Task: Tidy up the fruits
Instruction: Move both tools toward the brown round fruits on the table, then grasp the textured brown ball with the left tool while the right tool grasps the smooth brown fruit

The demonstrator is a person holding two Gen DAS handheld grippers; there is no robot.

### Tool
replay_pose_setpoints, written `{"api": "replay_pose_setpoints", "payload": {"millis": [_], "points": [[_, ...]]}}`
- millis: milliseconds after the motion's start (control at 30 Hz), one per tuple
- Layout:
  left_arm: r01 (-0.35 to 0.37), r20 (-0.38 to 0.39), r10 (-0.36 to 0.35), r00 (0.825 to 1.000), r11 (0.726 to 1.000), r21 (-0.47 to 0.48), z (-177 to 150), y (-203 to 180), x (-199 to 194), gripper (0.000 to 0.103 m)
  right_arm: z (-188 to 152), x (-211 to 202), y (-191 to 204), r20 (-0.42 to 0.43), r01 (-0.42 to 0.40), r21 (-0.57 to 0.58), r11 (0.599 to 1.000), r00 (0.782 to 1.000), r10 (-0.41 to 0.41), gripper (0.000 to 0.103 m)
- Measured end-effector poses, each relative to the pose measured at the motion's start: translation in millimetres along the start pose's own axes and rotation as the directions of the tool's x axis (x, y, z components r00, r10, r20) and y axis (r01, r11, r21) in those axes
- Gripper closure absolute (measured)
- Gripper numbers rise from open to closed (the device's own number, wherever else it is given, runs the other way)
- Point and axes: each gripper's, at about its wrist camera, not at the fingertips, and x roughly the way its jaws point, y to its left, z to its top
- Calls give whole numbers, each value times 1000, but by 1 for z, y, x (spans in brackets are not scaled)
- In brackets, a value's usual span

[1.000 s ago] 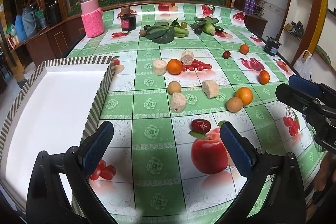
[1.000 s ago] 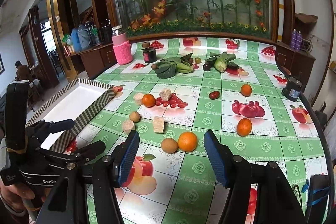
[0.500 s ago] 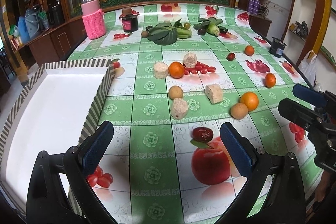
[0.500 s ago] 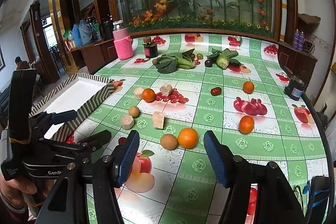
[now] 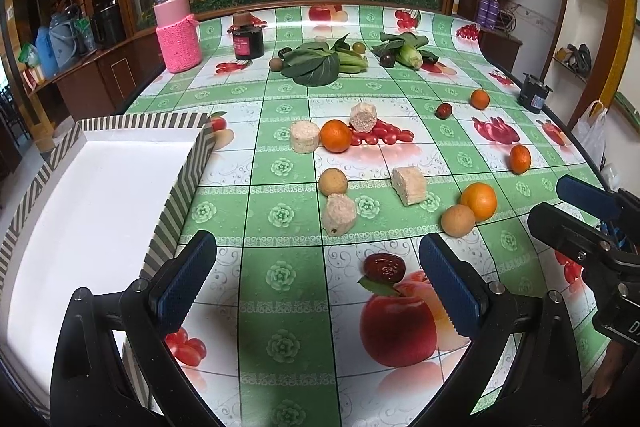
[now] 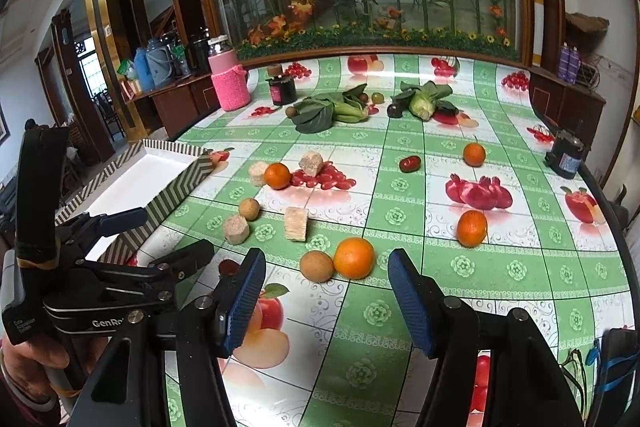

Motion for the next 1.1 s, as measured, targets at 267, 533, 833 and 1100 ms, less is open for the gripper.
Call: {"api": "replay_pose_setpoints", "payload": {"millis": [267, 533, 833, 1100], "points": [[28, -44, -28, 999, 1000, -3, 5, 4, 15, 0, -7, 10, -9, -35, 5, 2, 1000, 999, -5, 41], [53, -93, -51, 994, 999, 14, 16, -1, 37, 8, -15, 26, -18, -89, -48, 22, 999, 995, 49, 51], [50, -144, -43, 989, 998, 48, 19, -13, 62, 36, -12, 39, -21, -157, -91, 32, 995, 983, 95, 51], [59, -157, -52, 986, 997, 39, 22, -5, 71, 74, -8, 70, -7, -243, -105, -12, 994, 965, 99, 52]]}}
